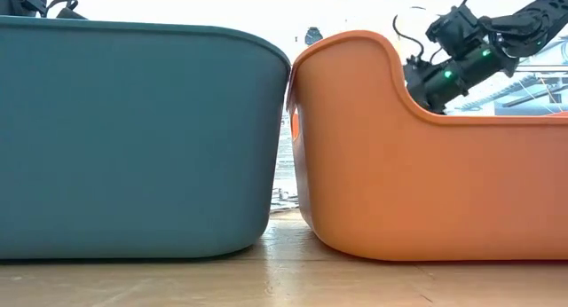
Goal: Pick & Place Travel size toiletries
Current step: Put the white cotton pack into the white bin
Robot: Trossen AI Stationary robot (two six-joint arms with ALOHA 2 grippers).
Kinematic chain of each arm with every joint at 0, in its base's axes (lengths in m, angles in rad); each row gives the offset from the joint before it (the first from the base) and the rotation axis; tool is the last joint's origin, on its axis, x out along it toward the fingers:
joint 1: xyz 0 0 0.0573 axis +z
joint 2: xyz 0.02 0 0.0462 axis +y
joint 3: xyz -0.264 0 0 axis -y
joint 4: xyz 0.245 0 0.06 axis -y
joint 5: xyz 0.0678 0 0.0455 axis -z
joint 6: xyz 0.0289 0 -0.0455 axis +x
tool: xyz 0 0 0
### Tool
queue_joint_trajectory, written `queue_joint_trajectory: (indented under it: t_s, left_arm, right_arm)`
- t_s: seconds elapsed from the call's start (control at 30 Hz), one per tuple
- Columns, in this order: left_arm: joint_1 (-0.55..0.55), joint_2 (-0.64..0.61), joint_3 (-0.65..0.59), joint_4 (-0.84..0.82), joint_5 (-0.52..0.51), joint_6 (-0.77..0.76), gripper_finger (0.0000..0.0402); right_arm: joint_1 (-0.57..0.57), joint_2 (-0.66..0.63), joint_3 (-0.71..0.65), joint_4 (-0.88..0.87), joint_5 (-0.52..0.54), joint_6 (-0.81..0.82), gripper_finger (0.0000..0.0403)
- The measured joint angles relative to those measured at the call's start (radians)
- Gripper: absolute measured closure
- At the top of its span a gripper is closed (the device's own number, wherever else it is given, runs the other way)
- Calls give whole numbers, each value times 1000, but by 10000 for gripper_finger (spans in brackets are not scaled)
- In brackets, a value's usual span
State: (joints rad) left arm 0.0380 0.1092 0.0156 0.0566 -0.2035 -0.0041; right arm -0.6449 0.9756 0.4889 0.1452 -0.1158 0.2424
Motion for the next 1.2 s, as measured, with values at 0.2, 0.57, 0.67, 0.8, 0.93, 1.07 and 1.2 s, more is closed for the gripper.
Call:
queue_joint_trajectory:
  t_s: [0.2,0.57,0.67,0.8,0.93,1.07,1.2]
  left_arm:
    - [0,0,0,0,0,0,121]
    - [0,0,0,0,0,0,121]
    - [0,0,0,0,0,0,121]
    - [0,0,0,0,0,0,121]
    - [0,0,0,0,0,0,121]
    - [0,0,0,0,0,0,121]
    - [0,0,0,0,0,0,121]
  right_arm:
    - [118,0,0,47,-166,-3,257]
    - [369,0,-119,216,-176,-56,259]
    - [421,0,-187,298,-176,-56,259]
    - [477,0,-274,422,-176,-42,259]
    - [515,1,-328,530,-173,-17,259]
    - [528,1,-332,575,-158,-15,259]
    - [560,1,-305,593,-45,-15,259]
